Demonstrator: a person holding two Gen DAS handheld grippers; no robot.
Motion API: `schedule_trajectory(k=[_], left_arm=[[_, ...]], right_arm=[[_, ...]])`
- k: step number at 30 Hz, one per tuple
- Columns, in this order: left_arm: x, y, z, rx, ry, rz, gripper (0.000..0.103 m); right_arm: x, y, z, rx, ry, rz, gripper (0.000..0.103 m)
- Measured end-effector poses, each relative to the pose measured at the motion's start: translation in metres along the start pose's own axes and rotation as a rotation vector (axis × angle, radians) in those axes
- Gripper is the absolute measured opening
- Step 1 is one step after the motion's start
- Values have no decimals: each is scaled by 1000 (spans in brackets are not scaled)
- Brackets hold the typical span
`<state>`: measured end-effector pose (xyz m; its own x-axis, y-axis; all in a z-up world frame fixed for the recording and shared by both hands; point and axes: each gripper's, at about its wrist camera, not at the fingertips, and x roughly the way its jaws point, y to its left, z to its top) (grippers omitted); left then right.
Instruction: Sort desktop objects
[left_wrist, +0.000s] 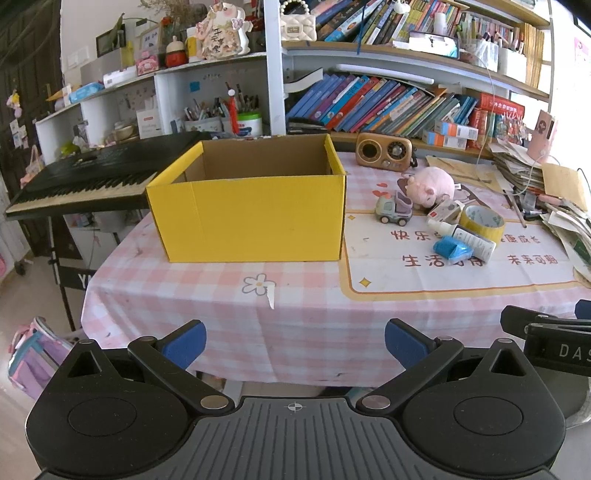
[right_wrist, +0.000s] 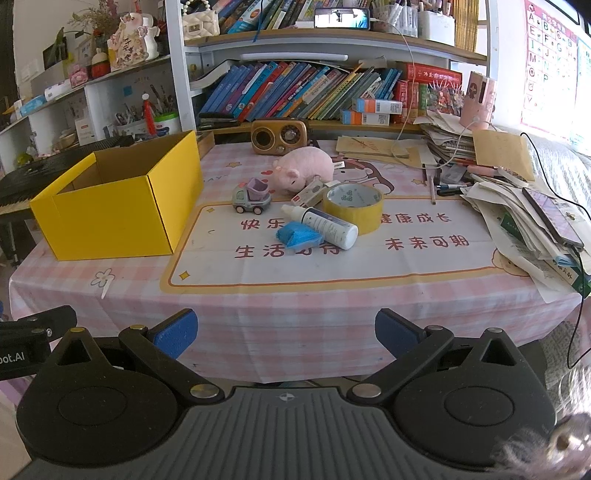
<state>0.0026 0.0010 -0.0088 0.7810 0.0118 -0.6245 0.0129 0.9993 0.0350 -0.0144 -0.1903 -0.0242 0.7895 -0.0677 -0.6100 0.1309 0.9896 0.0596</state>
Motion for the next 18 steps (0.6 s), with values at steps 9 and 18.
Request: schedule_trajectory(k=[9, 18], left_arm=[[1, 2, -1, -1, 3, -1, 103], [3, 4, 3, 0, 4, -13, 103]], right_arm=[[1, 0, 0, 1, 1, 1, 103], [1, 1, 1, 1, 1, -1, 103]])
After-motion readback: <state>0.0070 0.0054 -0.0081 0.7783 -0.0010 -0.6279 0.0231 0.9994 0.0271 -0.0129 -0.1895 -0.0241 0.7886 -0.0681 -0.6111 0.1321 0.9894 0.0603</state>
